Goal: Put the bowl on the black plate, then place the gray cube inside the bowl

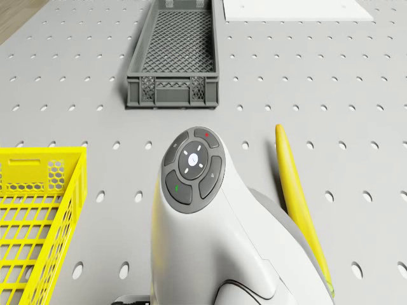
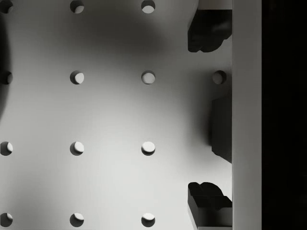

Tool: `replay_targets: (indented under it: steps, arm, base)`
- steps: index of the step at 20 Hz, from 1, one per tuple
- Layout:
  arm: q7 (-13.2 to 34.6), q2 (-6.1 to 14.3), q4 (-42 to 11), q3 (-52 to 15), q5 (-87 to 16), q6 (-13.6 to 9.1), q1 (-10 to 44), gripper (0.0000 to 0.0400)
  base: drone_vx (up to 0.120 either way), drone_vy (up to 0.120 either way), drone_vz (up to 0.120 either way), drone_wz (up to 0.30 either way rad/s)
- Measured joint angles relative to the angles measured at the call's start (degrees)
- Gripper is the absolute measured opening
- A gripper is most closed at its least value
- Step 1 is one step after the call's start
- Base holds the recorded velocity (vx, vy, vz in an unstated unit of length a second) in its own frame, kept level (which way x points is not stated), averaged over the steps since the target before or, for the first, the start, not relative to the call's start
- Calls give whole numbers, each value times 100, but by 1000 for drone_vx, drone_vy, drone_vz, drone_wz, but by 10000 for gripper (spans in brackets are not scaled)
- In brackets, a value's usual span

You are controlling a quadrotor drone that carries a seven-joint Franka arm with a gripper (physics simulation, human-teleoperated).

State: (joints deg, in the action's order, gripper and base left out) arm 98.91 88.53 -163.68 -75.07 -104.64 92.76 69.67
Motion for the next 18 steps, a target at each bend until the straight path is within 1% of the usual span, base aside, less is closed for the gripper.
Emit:
replay_targets:
  steps: [5,8,11,18]
  arm:
    - [0,2,0,0,1,1,0,400]
    - [1,3,0,0,1,2,1,400]
    - [1,3,0,0,1,3,1,400]
    - [1,10,41,174,-163,68,28,400]
  base:
    - [120,0,0,0]
    - [13,-40,0,0]
    - [107,0,0,0]
    - [0,0,0,0]
